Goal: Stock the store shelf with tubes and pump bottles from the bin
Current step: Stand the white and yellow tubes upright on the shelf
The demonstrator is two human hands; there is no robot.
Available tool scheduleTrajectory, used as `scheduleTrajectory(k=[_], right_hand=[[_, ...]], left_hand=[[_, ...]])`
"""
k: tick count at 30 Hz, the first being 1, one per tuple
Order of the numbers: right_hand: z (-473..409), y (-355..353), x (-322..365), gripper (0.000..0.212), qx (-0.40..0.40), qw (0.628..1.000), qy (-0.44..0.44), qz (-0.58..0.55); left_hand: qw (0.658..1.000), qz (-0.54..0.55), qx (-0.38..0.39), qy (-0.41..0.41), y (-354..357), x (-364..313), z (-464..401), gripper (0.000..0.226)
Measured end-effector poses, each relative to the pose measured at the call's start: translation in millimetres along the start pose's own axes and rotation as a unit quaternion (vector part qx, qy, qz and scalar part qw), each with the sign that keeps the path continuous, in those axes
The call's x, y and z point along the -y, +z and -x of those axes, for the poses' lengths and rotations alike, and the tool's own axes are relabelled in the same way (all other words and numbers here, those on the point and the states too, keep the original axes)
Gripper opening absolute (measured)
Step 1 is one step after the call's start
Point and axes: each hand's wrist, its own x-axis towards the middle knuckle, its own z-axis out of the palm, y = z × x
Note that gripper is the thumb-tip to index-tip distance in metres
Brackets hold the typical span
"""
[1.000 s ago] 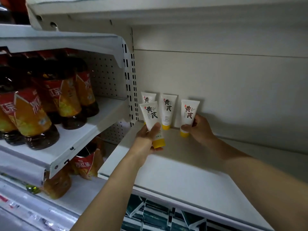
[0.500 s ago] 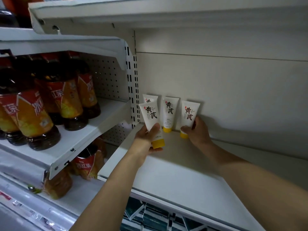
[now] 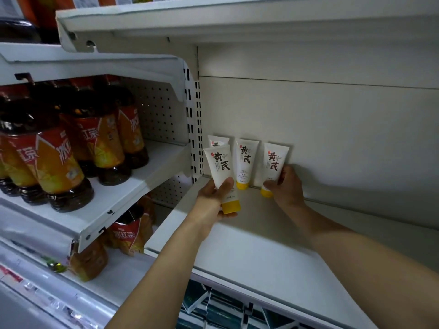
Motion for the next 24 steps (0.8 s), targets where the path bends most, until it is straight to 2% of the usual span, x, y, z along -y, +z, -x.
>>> scheduleTrajectory(k=[3,7,10,12,14,16,17,20,24], right_hand=[[1.8,0.2,0.4,0.041,-0.011,1.000,-0.003,0.005],[8.8,-6.0,-1.3,0.044,-0.056,0.998,-0.002,0.004],[21.1,-16.5,8.0,0.025,-0.077,0.997,0.015,-0.005],[34.1,-25.6,22.9,0.016,-0.017,0.996,0.014,-0.082],[50.4,-35.0,40.4,0.021,0.128,0.980,0.023,-0.152],[63.3,-44.8,53.7,0.017,0.264,0.957,0.001,-0.120],[66.5,-48.6,56.5,0.013,0.301,0.947,-0.017,-0.106],[65.8,-58.1,54.0,0.008,0.323,0.940,-0.035,-0.107],[62.3,-67.8,34.3,0.017,0.287,0.952,-0.054,-0.094]], left_hand=[[1.000,0.003,0.013,-0.002,1.9,1.0,0.5,0.015],[1.000,-0.007,0.020,-0.002,3.8,3.6,0.6,0.019],[1.000,-0.010,0.020,-0.001,8.3,5.6,0.2,0.024],[1.000,-0.015,0.025,0.000,13.2,7.7,0.1,0.031],[0.998,-0.035,0.043,0.004,19.9,8.5,1.2,0.032],[0.995,-0.060,0.072,0.015,27.6,8.0,3.5,0.029],[0.994,-0.067,0.088,0.019,31.4,7.9,4.3,0.026],[0.991,-0.061,0.121,0.016,44.7,8.4,6.0,0.022],[0.987,-0.090,0.132,-0.002,63.9,11.4,2.1,0.029]])
